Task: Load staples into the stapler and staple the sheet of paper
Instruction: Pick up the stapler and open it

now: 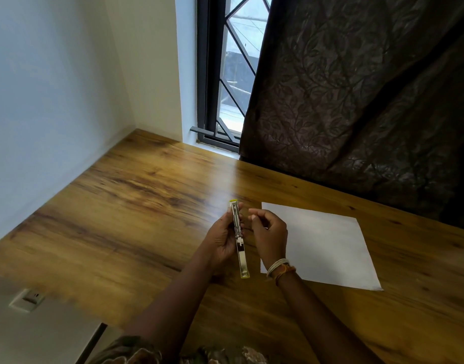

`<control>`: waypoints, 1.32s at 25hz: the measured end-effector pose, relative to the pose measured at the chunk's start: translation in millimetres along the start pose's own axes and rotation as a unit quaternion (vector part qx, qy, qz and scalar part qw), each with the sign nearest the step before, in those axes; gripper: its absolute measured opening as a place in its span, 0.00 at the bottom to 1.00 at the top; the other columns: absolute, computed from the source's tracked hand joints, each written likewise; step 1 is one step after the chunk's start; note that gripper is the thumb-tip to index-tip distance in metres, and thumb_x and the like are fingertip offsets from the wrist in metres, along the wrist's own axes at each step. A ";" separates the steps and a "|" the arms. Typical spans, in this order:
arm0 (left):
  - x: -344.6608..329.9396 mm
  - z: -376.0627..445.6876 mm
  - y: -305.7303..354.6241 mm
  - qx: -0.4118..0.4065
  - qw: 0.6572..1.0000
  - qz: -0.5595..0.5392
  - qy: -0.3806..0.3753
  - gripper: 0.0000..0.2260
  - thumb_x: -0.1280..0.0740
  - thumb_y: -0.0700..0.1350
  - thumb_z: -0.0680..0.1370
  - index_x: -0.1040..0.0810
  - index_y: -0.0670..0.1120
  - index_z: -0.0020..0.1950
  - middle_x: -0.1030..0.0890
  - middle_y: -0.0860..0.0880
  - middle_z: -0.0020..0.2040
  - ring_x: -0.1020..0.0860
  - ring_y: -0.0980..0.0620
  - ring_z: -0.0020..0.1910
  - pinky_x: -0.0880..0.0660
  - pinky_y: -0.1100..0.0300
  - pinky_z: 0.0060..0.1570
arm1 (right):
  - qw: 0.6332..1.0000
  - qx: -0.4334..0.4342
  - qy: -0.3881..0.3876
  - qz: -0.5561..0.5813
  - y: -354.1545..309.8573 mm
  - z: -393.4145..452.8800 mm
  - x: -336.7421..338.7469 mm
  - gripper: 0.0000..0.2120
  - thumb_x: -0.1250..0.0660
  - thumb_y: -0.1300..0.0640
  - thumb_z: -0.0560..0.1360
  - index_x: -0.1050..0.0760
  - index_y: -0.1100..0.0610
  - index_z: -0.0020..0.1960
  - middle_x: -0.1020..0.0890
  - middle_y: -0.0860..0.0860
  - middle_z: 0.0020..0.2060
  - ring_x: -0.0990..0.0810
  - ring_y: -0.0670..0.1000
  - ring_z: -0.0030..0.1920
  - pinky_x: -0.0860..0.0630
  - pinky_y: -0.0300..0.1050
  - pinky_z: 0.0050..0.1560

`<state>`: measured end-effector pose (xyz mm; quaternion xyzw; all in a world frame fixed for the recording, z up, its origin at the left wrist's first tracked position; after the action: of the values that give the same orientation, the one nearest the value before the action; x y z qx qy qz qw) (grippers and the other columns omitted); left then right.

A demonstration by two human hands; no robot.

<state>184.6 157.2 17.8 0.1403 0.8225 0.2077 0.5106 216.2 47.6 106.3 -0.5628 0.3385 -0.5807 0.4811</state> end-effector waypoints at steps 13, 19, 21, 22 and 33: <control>0.9 5.9 -9.8 0.020 0.998 0.055 -0.010 0.14 0.40 0.50 0.82 0.18 0.43 0.52 0.17 0.46 0.36 0.19 0.51 0.31 0.21 0.59 0.32 | 0.948 0.171 -0.129 -0.237 -21.7 3.5 -28.2 0.23 0.47 0.53 0.75 0.34 0.44 0.69 0.29 0.48 0.64 0.29 0.49 0.60 0.23 0.49 0.56; 5.1 8.8 -13.8 0.026 0.998 0.061 -0.005 0.14 0.40 0.49 0.82 0.20 0.42 0.56 0.16 0.40 0.44 0.17 0.45 0.40 0.18 0.53 0.38 | 0.955 0.176 -0.103 -0.216 -25.3 10.9 -22.0 0.17 0.43 0.58 0.76 0.28 0.51 0.64 0.25 0.51 0.58 0.26 0.50 0.56 0.25 0.40 0.51; 1.4 8.9 -13.2 0.027 0.996 0.081 -0.012 0.14 0.40 0.48 0.82 0.22 0.40 0.59 0.18 0.39 0.47 0.18 0.44 0.44 0.19 0.49 0.45 | 0.973 0.118 -0.093 -0.173 -16.3 17.3 -19.9 0.12 0.37 0.58 0.77 0.23 0.54 0.58 0.21 0.50 0.53 0.22 0.48 0.53 0.28 0.33 0.48; -1.0 8.8 -13.6 0.028 0.995 0.094 -0.017 0.16 0.40 0.48 0.82 0.23 0.39 0.61 0.18 0.39 0.49 0.19 0.43 0.45 0.22 0.47 0.49 | 0.984 0.079 -0.080 -0.139 -10.4 20.1 -17.6 0.08 0.34 0.58 0.76 0.21 0.55 0.54 0.19 0.49 0.48 0.21 0.48 0.51 0.28 0.30 0.46; -1.0 11.2 -12.3 0.009 0.995 0.103 -0.002 0.12 0.39 0.48 0.81 0.20 0.42 0.54 0.17 0.40 0.45 0.17 0.46 0.41 0.19 0.54 0.38 | 0.950 0.203 -0.030 -0.236 -36.9 10.1 -14.8 0.08 0.32 0.57 0.73 0.18 0.56 0.50 0.21 0.51 0.45 0.24 0.49 0.48 0.25 0.40 0.45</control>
<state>194.8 148.2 8.2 0.2291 0.8042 0.2517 0.4872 218.1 74.4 137.3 -0.5341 0.0569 -0.7171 0.4442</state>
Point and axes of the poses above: each hand's wrist, its own z-axis towards the middle knuckle, its own x-axis out of the back of the hand, y = z × x, the point moved 10 cm from there along z, towards the middle knuckle
